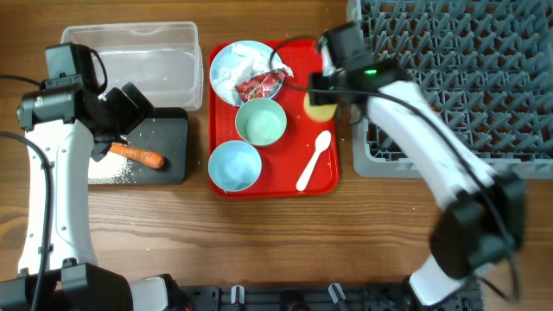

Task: Sort waste into correct bins and load items into the dishwasher rack
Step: 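Reach the right gripper to the yellow cup and grasp it, then place the yellow cup into the grey dishwasher rack and release, then grasp the white tissue from the plate with the left gripper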

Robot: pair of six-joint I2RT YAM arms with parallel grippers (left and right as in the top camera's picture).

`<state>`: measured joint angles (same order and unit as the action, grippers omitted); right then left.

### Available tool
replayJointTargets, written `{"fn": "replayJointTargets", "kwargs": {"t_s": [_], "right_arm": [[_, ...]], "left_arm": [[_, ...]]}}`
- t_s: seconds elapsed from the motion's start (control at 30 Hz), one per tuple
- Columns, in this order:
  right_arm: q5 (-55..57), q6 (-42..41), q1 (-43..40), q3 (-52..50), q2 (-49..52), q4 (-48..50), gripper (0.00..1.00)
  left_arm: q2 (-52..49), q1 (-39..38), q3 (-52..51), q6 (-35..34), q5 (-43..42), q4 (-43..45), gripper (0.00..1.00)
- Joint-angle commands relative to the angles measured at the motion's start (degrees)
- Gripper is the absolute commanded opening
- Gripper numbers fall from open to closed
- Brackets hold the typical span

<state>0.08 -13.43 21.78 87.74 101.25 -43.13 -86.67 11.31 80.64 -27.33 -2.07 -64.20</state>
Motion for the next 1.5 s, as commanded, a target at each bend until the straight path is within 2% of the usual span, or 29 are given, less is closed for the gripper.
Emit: {"fn": "replayJointTargets", "kwargs": {"t_s": [0.0,0.07,0.2,0.4,0.63,0.67,0.73,0.77,1.03,1.2,1.3,1.37,1.47], "right_arm": [[1.09,-3.45,-5.14,1.92,-10.60,-5.16,0.43],[4.59,-3.72,-9.49,1.92,-13.66,-11.21,0.43],[12.22,-4.81,-17.03,0.15,-12.79,-18.47,0.43],[7.89,-6.60,-24.48,-7.17,-7.56,-15.17,0.43],[4.44,-6.10,-25.00,-9.88,-1.20,-11.76,0.45],[4.24,-6.12,-25.00,-9.88,-0.68,-11.78,0.55],[3.54,-6.16,-25.00,-9.86,-0.22,-11.74,0.89],[2.67,-6.16,-25.03,-9.68,-0.66,-11.76,0.99],[-1.16,-2.82,-24.02,-0.63,-11.28,-16.61,1.00],[-6.21,-0.07,-21.92,0.00,-16.79,-14.78,1.00],[-6.84,0.15,-20.74,-0.11,-16.33,-15.45,1.00],[-7.48,1.73,-20.06,-0.11,-16.24,-15.74,1.00],[-7.63,1.84,-19.30,-0.11,-16.26,-16.06,1.00]], "left_arm": [[-0.46,0.07,0.26,-0.07,-0.02,0.17,1.00],[-0.46,0.07,0.26,-0.07,-0.02,0.20,1.00],[-0.46,0.07,0.26,-0.09,-0.02,0.28,1.00],[-0.46,0.07,0.26,-0.07,0.00,0.59,1.00],[-0.46,0.07,0.26,-0.07,0.00,0.59,1.00],[-0.46,0.07,0.26,-0.07,0.00,0.59,1.00],[-0.46,0.07,0.26,-0.07,0.00,0.59,1.00],[-0.46,0.07,0.26,-0.07,0.00,0.59,1.00],[-0.46,-1.16,0.26,0.39,-0.31,1.27,1.00],[-0.46,-8.39,0.26,8.79,-4.57,6.38,1.00],[-0.46,-14.58,0.55,10.05,-4.70,11.28,0.99],[-1.03,-18.29,3.87,10.27,-5.40,9.90,0.98],[-4.83,-22.93,15.30,12.46,-5.16,3.26,0.98]]}}
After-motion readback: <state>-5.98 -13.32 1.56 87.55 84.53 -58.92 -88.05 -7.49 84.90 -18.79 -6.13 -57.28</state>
